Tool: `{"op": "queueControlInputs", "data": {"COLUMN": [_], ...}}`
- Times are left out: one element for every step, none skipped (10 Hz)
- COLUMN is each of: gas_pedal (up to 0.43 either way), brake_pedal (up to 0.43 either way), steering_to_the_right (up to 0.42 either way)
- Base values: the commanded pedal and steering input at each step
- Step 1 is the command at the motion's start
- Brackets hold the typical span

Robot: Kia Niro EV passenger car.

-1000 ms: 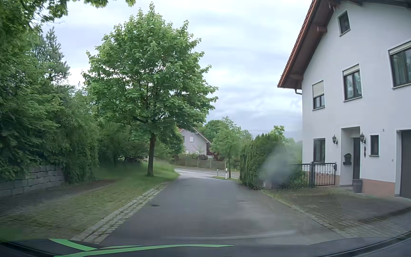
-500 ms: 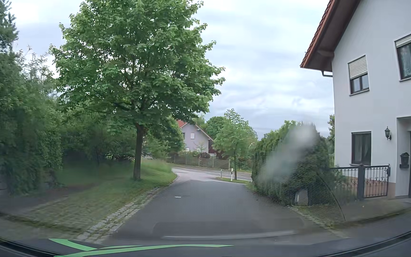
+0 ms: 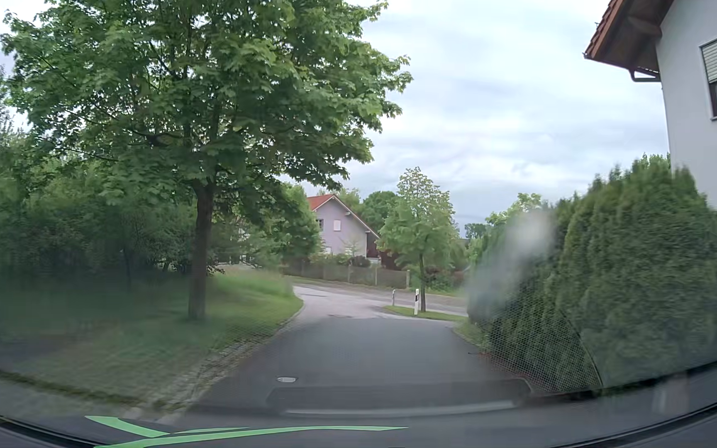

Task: Follow the waypoints while adhering to traffic rules and regulations

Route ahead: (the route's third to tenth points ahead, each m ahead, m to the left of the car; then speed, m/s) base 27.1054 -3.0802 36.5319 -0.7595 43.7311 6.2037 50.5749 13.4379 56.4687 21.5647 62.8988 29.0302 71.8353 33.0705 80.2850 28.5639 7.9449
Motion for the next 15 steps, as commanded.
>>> {"op": "queueControlInputs", "data": {"gas_pedal": [0.000, 0.000, 0.000, 0.000, 0.000, 0.000, 0.000, 0.000, 0.000, 0.000, 0.000, 0.000, 0.000, 0.000, 0.000], "brake_pedal": [0.098, 0.104, 0.104, 0.116, 0.122, 0.128, 0.134, 0.171, 0.171, 0.171, 0.171, 0.177, 0.177, 0.177, 0.171], "steering_to_the_right": [-0.004, -0.003, 0.000, 0.004, 0.004, 0.003, 0.002, -0.001, -0.007, -0.008, -0.008, -0.008, -0.009, -0.012, -0.016]}}
